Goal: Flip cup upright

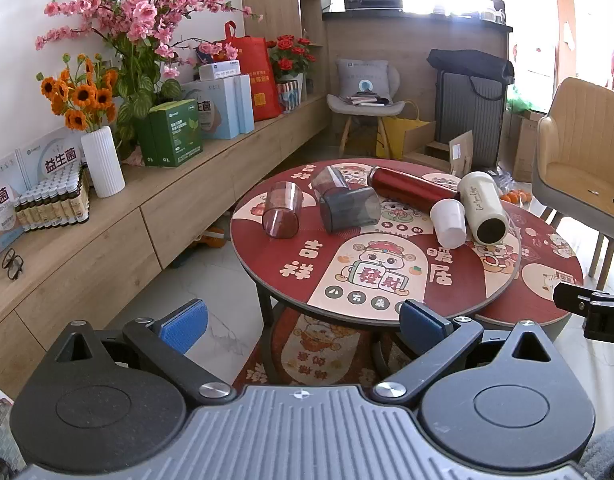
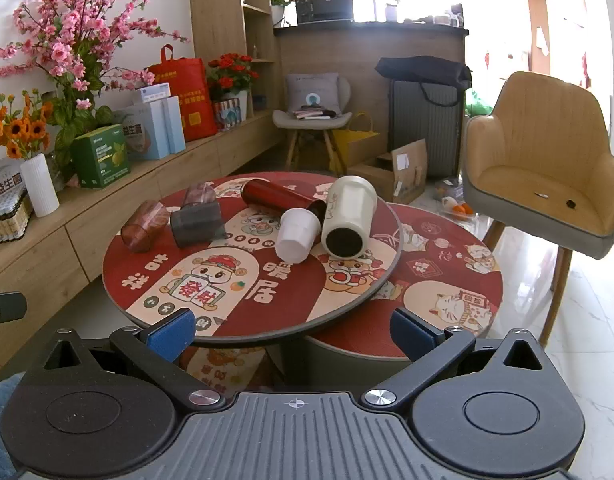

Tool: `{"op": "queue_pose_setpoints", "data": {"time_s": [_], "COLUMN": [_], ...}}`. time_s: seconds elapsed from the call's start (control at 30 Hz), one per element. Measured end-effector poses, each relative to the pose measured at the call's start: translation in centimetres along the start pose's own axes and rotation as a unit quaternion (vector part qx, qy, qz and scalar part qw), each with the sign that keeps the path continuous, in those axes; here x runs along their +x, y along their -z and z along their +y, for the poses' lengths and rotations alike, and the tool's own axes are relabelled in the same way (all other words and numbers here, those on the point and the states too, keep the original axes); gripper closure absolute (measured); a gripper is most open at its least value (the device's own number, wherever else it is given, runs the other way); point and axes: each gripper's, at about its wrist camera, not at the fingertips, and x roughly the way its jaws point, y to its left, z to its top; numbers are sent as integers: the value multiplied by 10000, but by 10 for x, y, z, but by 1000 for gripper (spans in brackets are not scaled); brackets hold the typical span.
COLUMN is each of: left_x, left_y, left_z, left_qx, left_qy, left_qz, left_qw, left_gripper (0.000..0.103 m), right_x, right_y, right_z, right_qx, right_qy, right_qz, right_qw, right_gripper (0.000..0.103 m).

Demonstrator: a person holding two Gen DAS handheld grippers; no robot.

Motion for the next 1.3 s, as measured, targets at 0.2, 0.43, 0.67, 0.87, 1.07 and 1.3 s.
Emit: {"op": "queue_pose_setpoints", "data": {"time_s": [0.2, 0.43, 0.67, 0.87, 1.07, 1.3], "left_x": [-1, 0, 3, 2, 2, 4], "left_y": [0, 1, 2, 1, 1, 0], "left_z": [0, 0, 1, 1, 2, 2], "left_qx": [3, 16, 4, 6, -11, 7], "left_qy": [0, 17, 29, 39, 54, 77], "left_qz": [3, -5, 21, 30, 49, 74], "left_qw": [10000, 10000, 10000, 10000, 10000, 9999], "left_gripper": [0, 0, 0, 0, 0, 0], "right_x": [0, 2, 2, 6, 4, 5], "right_y": [-1, 1, -2, 4, -2, -1], "right_z": [0, 0, -1, 2, -1, 0], "right_qx": [6, 26, 43, 36, 53, 52], "right_qy": [-2, 14, 17, 37, 35, 34], "right_qz": [7, 18, 27, 51, 86, 114], "right_qw": [10000, 10000, 10000, 10000, 9999, 9999], "right_gripper": [0, 0, 0, 0, 0, 0]}}
